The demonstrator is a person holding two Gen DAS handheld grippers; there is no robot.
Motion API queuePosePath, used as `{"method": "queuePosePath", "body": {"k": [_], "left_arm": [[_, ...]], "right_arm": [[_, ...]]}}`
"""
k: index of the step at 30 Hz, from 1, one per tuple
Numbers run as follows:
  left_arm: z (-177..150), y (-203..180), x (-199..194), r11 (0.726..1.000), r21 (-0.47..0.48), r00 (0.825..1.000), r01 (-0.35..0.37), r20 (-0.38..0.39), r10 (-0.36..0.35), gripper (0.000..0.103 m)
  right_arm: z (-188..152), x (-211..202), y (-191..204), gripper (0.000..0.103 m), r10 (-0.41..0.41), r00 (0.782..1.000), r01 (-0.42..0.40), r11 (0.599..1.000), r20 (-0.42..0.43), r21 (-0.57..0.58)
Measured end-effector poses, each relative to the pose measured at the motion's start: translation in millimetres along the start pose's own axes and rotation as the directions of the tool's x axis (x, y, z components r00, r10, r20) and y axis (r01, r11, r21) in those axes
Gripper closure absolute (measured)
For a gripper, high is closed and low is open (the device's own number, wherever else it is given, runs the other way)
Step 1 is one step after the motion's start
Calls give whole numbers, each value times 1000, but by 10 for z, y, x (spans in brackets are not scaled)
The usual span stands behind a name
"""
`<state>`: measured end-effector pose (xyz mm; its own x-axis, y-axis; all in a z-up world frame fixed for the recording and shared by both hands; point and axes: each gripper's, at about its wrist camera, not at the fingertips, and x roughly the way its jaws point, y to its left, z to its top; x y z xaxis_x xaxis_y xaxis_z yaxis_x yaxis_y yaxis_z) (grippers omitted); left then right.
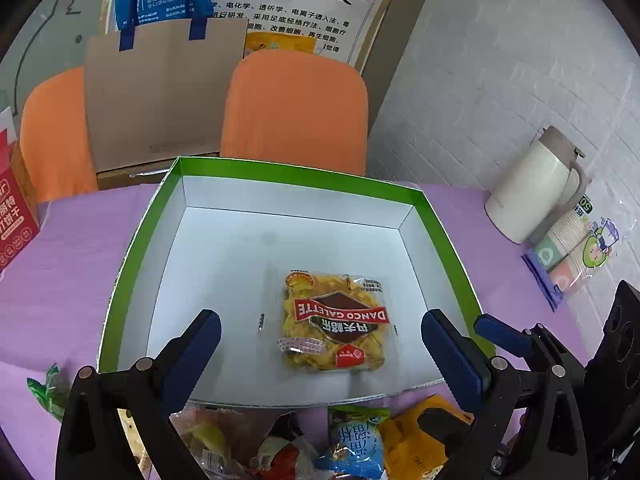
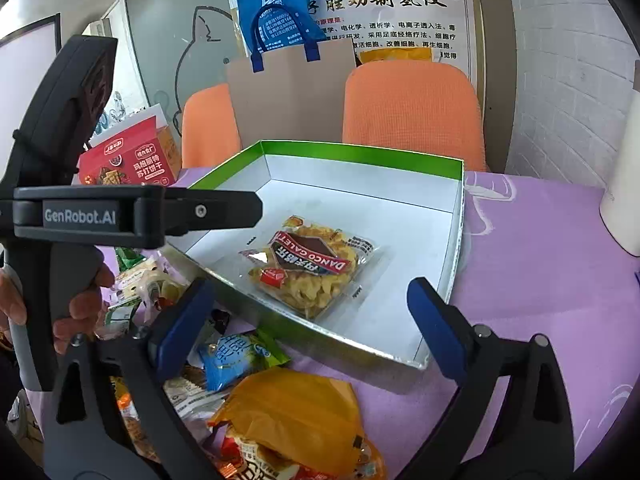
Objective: Organize snacks
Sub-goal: 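Carry the cracker bag into the green box and open the right gripper, then grasp the orange-trimmed cookie pack with the right gripper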
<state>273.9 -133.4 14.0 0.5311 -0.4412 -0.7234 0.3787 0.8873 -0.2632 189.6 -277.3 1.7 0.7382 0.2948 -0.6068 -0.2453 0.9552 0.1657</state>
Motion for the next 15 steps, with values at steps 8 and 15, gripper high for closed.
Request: {"method": "queuePosePath", "body": {"k": [8,15], "left_arm": [[-133,-45,-602,998,14,994,55,98,-56,1],[-456,-224,-1208,994,17,984,107,139,-108,1]], "right_arm": [[-97,-605,172,1,-19,995,18,1000,102,7],[-248,-1060,312,1,52,977,-69,995,207,76]]}}
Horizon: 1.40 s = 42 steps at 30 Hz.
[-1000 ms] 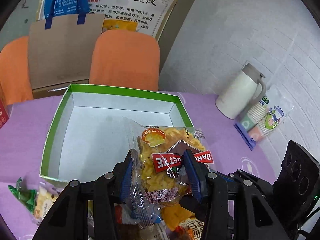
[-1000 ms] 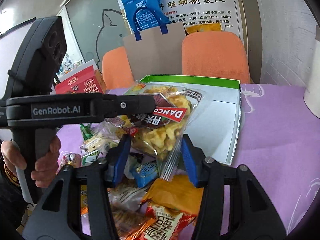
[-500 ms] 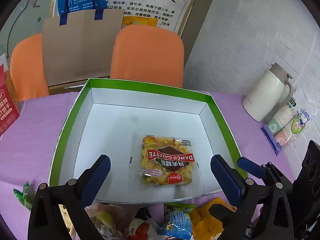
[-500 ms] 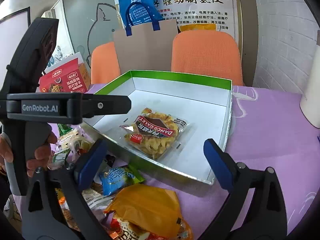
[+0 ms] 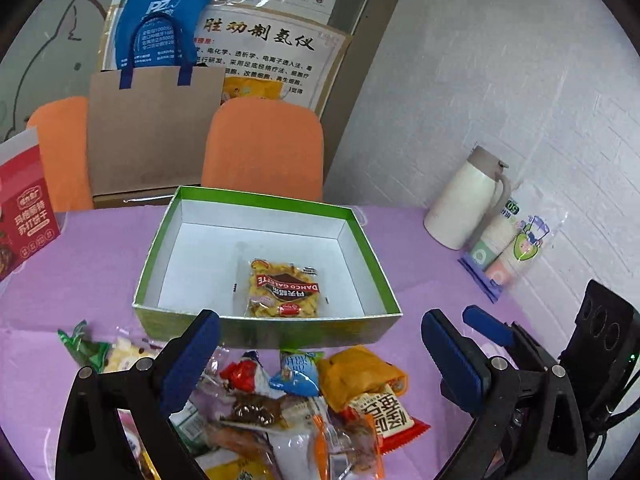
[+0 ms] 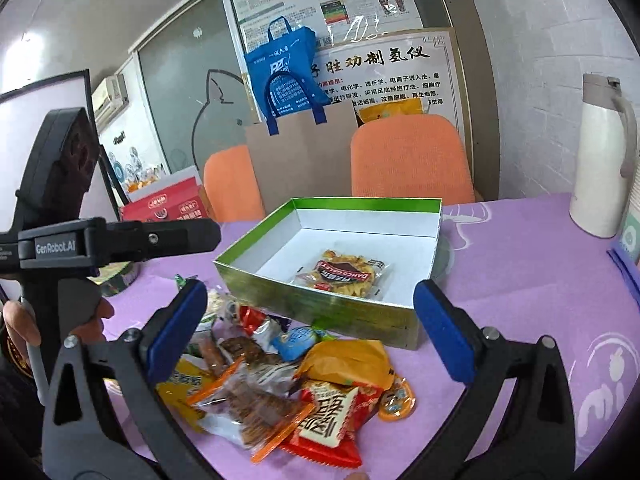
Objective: Organize snacks
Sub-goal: 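Grasp the orange-trimmed cookie pack with the right gripper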
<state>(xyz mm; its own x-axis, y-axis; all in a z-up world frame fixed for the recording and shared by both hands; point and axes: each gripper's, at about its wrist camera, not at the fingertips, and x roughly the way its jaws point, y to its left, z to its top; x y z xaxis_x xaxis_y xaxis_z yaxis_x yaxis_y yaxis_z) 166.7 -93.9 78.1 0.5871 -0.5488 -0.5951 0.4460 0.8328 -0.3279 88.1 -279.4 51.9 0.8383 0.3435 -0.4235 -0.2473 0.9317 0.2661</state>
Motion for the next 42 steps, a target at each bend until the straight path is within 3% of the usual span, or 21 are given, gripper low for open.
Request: {"method": "queuePosePath", "body": {"k": [3,9,13,18,19,20,25,28,33,37,42], "left_arm": [[-142,65,-265,999,-47,999,-5,31,7,1],[-637,181,-623,979,-54,980,-195,30,197,1],[-970,308,-840,979,-113,983,-170,47,176,1],[-1223,433,-1014,970,-134,976,-205,41,212,1],[-1259,465,-1042,969,-147,978,-200,37,207,1],[-1290,499,-1062,968,-159,978,-196,32,204,1],[-1398,532,-1077,966,-139,974,-220,17,224,1],[-1463,504,-1055,974,-114,980,-198,11,200,1],[-1589,473,-1032,978,-78,981,-195,-11,195,1],[-1635,554,-1009,976,-93,980,-197,-35,195,1],[-1638,618,-1020,974,-112,981,-196,-31,194,1]], "right_arm": [[-146,-95,92,1,-6,1000,6,1000,-23,-8],[-570,18,360,1,38,990,-43,998,-138,-37],[-694,245,573,4,22,980,-49,990,-200,-129],[-743,494,689,10,-65,974,4,963,-219,-271],[-763,519,674,26,-72,968,7,966,-241,-260],[-778,506,657,33,-63,964,0,971,-257,-238],[-893,230,863,34,28,945,-90,980,-326,-178],[-1019,95,948,33,134,926,-181,978,-352,-104],[-1222,-9,919,30,82,924,-130,986,-373,-106],[-1281,-34,950,30,110,915,-173,976,-387,-131],[-1319,78,1173,30,62,921,-183,940,-386,-287]]}}
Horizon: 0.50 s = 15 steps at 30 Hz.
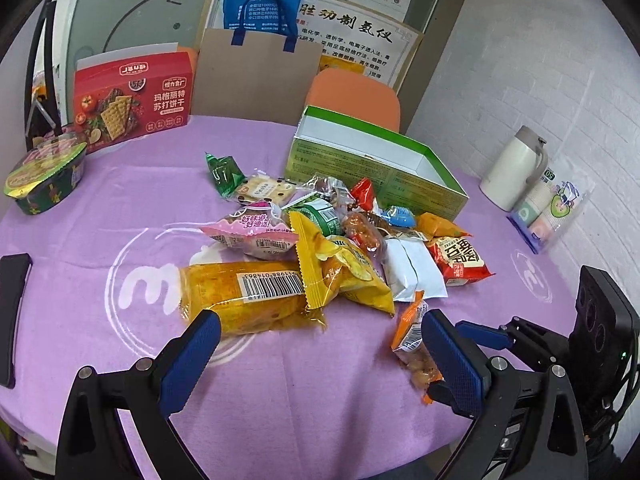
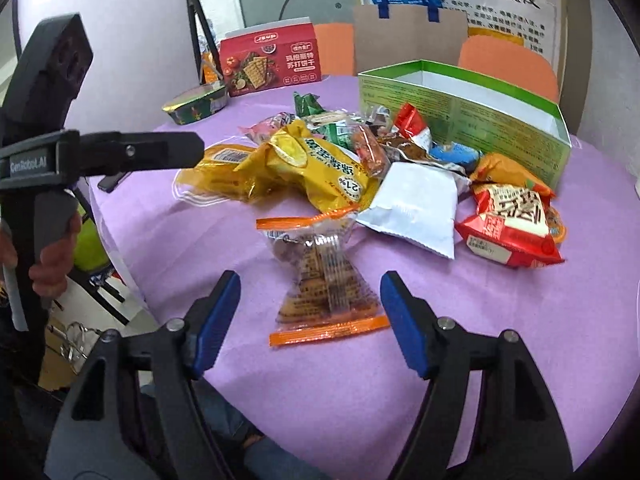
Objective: Organize snacks
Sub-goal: 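Grasp the orange-trimmed cookie pack with the right gripper, then grasp the pink bread pack with the left gripper while the right gripper holds the cookie pack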
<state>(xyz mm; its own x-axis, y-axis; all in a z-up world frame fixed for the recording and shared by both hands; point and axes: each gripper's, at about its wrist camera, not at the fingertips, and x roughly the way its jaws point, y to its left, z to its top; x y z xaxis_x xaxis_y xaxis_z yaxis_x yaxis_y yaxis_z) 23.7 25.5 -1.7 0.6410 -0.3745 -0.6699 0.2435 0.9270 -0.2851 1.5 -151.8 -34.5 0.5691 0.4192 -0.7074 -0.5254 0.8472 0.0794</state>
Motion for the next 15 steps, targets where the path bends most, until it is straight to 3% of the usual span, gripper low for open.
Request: {"method": "queuePosePath", "body": {"k": [2,3,4,6,12,15], "left_arm": [[9,6,2,1000,0,1000,-2,-1,2,1],[11,8,4,1000,2,1000,-2,-1,2,1],[19,6,7,1000,4,1000,-4,-3,4,1],[46,-6,25,1000,14,1000,0,-5,0,1],[190,-52,123,998,59,1000,13,-2,-13,2],[326,16,154,997,65,999,-36,20,35,2]], "right_arm": [[14,77,10,35,-9,1000,9,1000,-14,-5],[9,96,-10,44,-5,1000,5,1000,-24,11],[-1,95,-42,61,-10,1000,11,1000,-22,26],[-38,30,-133,62,12,1000,-11,996,-14,88],[-215,-304,-383,64,-61,998,54,977,31,204],[-248,-340,-440,64,-86,996,79,972,23,223]]}}
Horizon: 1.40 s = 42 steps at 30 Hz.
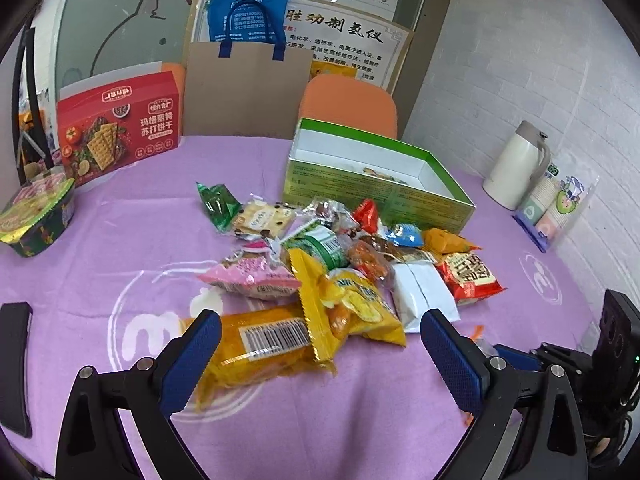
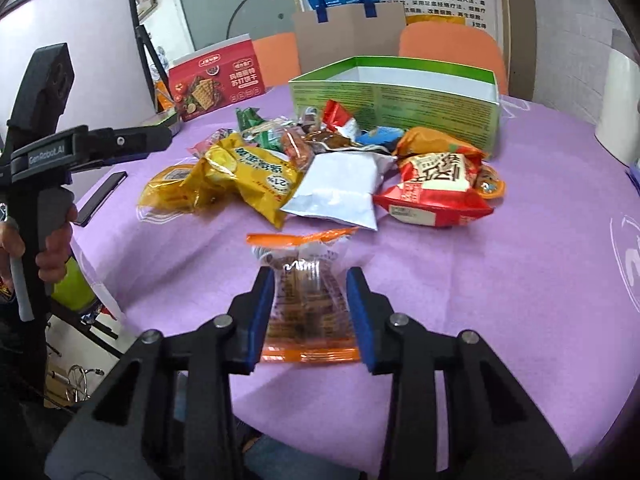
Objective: Organize snacks
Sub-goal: 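Grasp the pink bread pack with the left gripper while the right gripper holds the cookie pack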
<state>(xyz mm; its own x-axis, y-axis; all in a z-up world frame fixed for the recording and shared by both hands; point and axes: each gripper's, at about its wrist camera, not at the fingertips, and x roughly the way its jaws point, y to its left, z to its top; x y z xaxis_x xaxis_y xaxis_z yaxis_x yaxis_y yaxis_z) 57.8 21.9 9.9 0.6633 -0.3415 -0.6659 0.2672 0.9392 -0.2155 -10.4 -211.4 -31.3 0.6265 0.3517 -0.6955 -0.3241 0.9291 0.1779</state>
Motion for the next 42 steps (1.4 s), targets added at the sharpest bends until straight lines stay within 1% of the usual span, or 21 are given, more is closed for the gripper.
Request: {"method": "queuePosePath", "body": {"k": [3,5,6,8,9,10,12,15,16,17,18,20,24,27,31,35,36,38,40,41,42], "left_arm": [[163,131,77,999,-22,999,-39,-6,39,2],[274,194,167,998,-4,998,-64,-18,64,2],[314,223,213,997,10,997,-79,-24,79,6],[380,305,328,995,18,994,-99,-53,100,12],[392,342,383,995,9,992,-102,-73,102,13],[401,382,437,996,-3,992,-92,-92,92,14],[415,442,558,997,-27,990,-70,-127,66,14],[408,472,734,997,-27,983,-72,-172,67,14],[395,471,789,998,-23,981,-60,-188,55,16],[373,480,850,999,-23,977,-39,-209,33,26],[353,496,887,999,-35,974,-17,-225,9,29],[328,557,897,997,-73,974,9,-224,-26,30],[303,657,880,993,-117,972,25,-228,-51,30],[329,698,881,991,-136,974,8,-224,-38,30],[336,684,873,994,-107,975,6,-221,-30,32],[337,720,874,992,-126,975,9,-218,-37,32],[337,717,869,993,-121,975,8,-219,-34,33],[344,693,820,995,-99,979,-10,-204,-11,38],[359,666,755,996,-83,982,-21,-187,5,45],[372,663,720,996,-85,984,-12,-179,-3,56],[383,663,697,996,-87,984,-13,-179,-3,58]], "right_arm": [[0,44,21,64,-2,1000,2,1000,-10,2],[-1,57,45,64,-2,1000,2,1000,-9,-2],[-5,55,59,63,2,1000,-2,1000,-7,-4],[-23,54,56,55,3,1000,-3,1000,-10,-6],[-30,62,51,53,3,1000,-3,1000,-16,-5],[-36,78,43,50,1,1000,-1,1000,-25,-2],[-51,116,30,50,-2,999,2,1000,-43,6],[-59,146,26,50,2,999,-1,1000,-51,13],[-60,146,29,50,2,999,-1,1000,-52,13],[-61,144,28,50,2,999,-1,1000,-53,13],[-64,141,23,50,1,998,0,1000,-56,13],[-63,138,16,50,-2,998,3,1000,-59,14],[-42,174,27,49,-6,998,7,1000,-68,9],[-26,197,43,49,-8,997,9,1000,-74,9],[-26,203,43,48,-6,997,6,1000,-76,7],[-25,221,45,47,-5,997,5,1000,-77,3],[-27,220,46,48,-7,997,7,1000,-76,0],[-33,211,32,55,5,997,-5,1000,-71,8],[-31,207,37,56,0,998,0,1000,-68,10],[-28,203,39,57,2,998,-1,1000,-66,11],[-23,191,40,58,10,998,-9,1000,-65,15]]}}
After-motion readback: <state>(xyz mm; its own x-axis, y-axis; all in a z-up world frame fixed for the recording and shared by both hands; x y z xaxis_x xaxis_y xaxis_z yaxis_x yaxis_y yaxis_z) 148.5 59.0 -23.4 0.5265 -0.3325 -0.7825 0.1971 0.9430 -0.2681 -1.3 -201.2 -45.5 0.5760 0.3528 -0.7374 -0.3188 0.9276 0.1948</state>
